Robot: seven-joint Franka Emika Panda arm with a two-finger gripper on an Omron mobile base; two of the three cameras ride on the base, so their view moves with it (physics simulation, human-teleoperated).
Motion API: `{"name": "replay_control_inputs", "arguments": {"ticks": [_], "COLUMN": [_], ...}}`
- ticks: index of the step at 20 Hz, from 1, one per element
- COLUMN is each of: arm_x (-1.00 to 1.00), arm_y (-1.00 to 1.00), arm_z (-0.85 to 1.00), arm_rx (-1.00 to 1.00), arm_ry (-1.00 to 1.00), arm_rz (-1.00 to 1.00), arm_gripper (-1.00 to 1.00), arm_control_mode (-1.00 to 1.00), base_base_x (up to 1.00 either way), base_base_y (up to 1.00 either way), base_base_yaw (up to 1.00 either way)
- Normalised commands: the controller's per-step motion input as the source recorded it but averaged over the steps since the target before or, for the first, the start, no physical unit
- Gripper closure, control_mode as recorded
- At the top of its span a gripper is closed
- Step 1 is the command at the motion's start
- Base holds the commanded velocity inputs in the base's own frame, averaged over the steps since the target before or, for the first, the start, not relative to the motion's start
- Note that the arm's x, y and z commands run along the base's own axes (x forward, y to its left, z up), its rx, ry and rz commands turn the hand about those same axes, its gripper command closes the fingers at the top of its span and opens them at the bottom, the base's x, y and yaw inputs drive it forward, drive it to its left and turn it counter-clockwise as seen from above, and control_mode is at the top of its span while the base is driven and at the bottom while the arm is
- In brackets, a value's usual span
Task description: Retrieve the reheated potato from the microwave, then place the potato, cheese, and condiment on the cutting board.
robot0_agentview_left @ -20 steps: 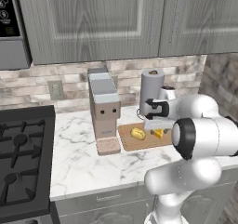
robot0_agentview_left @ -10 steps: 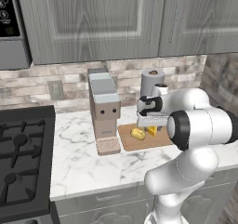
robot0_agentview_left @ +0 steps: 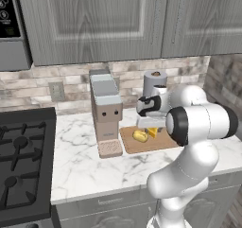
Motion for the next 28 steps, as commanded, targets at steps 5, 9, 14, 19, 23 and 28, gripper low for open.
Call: {"name": "replay_control_inputs", "arguments": {"ticks": [5, 9, 14, 19, 23, 28], "arm_x": [0.04, -0.10, -0.17, -0.04, 0.00, 0.00], "arm_y": [0.12, 0.25, 0.32, 0.28, 0.25, 0.04], "arm_z": [-0.15, -0.12, -0.13, -0.04, -0.24, -0.49], "arm_rx": [0.01, 0.07, 0.09, 0.07, 0.01, -0.04], "arm_ry": [0.02, 0.06, 0.09, 0.06, 0.06, 0.01], "arm_rz": [0.00, 0.00, 0.00, -0.01, 0.00, 0.00], "arm_gripper": [1.00, 1.00, 1.00, 1.00, 1.00, 1.00], "arm_control_mode": [-1.00, -1.00, -1.00, -1.00, -1.00, -1.00], "base_base_x": [0.00, 0.00, 0.00, 0.00, 0.00, 0.00], "base_base_y": [0.00, 0.00, 0.00, 0.00, 0.00, 0.00], "base_base_yaw": [0.00, 0.00, 0.00, 0.00, 0.00, 0.00]}}
